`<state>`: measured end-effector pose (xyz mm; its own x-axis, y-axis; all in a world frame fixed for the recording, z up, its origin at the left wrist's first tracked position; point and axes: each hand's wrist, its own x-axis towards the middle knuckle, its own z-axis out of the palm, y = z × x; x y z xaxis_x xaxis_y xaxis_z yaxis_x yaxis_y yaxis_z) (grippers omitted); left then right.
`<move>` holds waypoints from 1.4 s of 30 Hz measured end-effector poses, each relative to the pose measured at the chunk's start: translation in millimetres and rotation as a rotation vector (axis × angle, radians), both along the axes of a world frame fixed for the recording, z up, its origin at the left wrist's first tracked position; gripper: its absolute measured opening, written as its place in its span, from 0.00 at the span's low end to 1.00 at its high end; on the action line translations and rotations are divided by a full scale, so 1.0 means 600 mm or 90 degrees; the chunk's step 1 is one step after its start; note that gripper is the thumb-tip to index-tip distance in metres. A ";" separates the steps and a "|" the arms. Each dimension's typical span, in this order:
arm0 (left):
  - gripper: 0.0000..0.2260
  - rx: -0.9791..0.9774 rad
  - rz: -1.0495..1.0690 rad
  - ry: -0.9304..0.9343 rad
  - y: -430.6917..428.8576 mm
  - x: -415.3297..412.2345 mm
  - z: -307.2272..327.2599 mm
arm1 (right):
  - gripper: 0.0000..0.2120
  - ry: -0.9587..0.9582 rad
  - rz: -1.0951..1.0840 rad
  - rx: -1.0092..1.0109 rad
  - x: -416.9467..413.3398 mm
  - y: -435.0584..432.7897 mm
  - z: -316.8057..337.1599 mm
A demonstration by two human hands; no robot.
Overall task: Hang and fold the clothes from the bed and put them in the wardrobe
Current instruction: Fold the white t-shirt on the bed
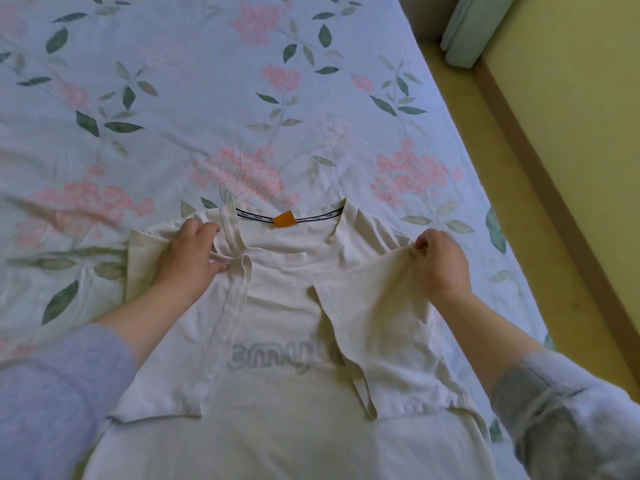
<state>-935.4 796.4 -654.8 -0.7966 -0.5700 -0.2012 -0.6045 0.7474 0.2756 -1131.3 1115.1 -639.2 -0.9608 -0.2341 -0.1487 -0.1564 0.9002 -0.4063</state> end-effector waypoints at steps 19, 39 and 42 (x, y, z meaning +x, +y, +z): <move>0.10 -0.013 -0.004 0.009 -0.071 -0.067 0.023 | 0.02 0.090 0.023 0.055 -0.091 -0.046 0.018; 0.10 0.002 0.013 0.022 -0.100 -0.128 0.094 | 0.04 -0.020 -0.051 -0.032 -0.151 -0.074 0.081; 0.12 0.038 0.006 -0.004 -0.097 -0.128 0.118 | 0.05 -0.103 -0.064 -0.181 -0.141 -0.068 0.089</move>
<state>-1011.9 738.4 -583.9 -0.7897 -0.5648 -0.2397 -0.6135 0.7241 0.3151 -1215.6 1074.0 -585.6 -0.9503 -0.1940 -0.2434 0.0140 0.7545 -0.6562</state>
